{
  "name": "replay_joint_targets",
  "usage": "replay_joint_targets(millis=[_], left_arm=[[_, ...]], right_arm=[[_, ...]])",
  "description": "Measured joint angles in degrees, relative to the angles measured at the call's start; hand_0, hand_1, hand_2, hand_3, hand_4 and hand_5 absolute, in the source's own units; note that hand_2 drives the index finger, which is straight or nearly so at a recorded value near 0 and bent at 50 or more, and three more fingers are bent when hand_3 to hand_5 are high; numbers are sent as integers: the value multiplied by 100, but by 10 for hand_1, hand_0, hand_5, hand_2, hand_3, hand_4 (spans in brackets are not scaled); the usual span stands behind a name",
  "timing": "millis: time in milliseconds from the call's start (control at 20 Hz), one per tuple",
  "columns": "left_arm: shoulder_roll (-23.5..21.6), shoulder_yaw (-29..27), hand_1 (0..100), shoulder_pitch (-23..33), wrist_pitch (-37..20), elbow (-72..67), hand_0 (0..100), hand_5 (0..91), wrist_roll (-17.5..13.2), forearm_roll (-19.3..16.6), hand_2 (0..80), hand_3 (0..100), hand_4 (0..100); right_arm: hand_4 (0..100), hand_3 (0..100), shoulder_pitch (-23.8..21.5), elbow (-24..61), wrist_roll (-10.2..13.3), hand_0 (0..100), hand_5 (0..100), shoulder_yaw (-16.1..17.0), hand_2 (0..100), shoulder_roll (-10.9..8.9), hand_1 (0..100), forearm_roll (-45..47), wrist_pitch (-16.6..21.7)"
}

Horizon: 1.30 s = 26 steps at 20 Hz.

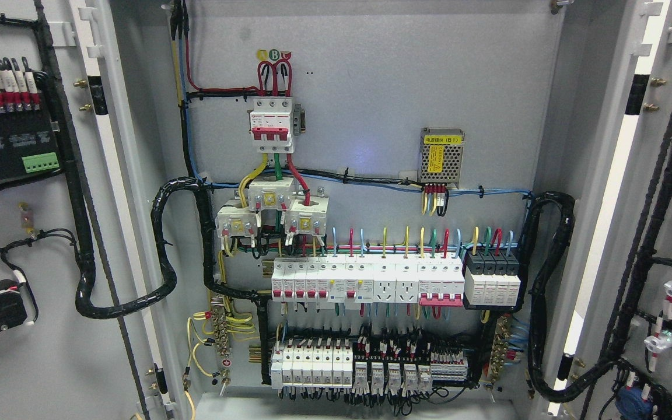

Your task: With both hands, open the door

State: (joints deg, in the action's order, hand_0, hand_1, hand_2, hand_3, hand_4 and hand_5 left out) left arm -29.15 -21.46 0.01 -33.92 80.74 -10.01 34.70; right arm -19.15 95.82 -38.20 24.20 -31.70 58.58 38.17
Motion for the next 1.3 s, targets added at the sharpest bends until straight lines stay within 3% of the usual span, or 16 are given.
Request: replay_joint_targets(millis=[451, 1302], left_arm=[[-7, 34, 389, -1, -56, 67, 120, 0, 0, -12, 0, 0, 0], [-11, 150, 389, -2, -154, 164, 120, 0, 0, -22, 0, 0, 0]], right_arm=[[0, 0, 16, -172, -6, 48, 0, 57, 0, -63, 0, 279, -1], [0, 0, 66, -367, -295, 48, 0, 74, 0, -196, 0, 528, -1]])
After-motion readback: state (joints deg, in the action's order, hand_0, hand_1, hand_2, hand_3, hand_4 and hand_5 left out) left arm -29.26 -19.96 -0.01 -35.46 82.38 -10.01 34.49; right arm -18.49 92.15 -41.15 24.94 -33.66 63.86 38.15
